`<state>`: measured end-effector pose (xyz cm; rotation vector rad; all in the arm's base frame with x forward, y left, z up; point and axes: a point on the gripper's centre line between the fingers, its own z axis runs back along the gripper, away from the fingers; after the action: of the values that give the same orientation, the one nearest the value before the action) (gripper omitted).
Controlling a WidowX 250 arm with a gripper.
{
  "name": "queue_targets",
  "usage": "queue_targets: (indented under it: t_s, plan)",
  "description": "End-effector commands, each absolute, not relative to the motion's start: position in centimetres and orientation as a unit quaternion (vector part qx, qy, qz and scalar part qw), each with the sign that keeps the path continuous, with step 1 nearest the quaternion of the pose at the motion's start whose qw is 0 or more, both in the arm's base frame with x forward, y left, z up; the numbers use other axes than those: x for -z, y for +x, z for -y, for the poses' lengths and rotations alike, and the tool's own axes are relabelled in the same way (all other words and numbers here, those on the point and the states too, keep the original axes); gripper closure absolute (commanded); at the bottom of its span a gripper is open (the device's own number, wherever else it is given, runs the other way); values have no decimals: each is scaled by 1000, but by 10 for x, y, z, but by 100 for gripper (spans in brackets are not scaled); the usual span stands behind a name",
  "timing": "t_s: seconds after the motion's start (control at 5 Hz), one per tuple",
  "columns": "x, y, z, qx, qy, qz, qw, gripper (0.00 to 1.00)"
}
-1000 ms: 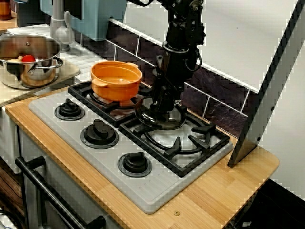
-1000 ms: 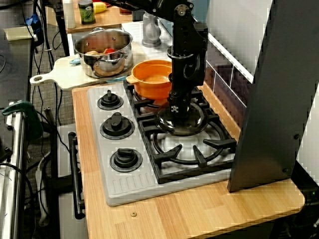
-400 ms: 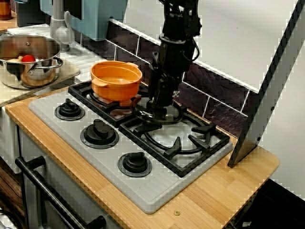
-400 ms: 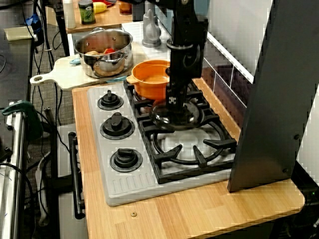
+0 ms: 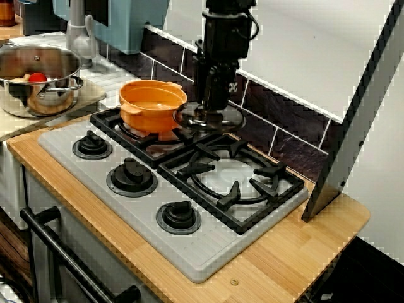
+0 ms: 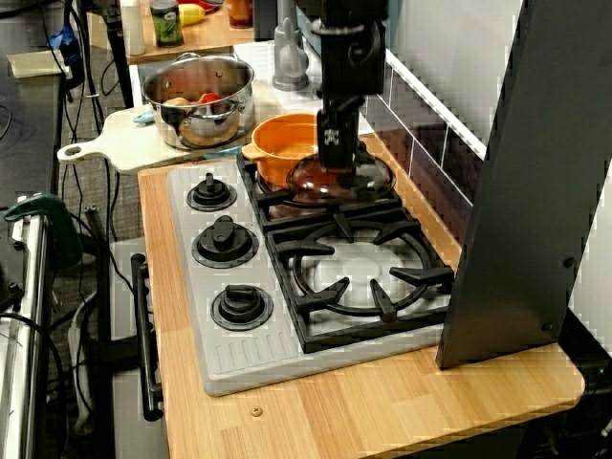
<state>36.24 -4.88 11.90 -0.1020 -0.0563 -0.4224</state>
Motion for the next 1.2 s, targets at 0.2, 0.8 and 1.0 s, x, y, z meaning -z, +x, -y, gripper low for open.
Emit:
queue_targets:
  t_s: [0.2, 0.8, 1.0]
  plan:
    - [-181, 363, 24, 191, -93, 88, 973, 100]
    - [-178, 361, 1, 198, -63, 68, 976, 100]
    - [-181, 360, -11, 195, -56, 70, 977, 100]
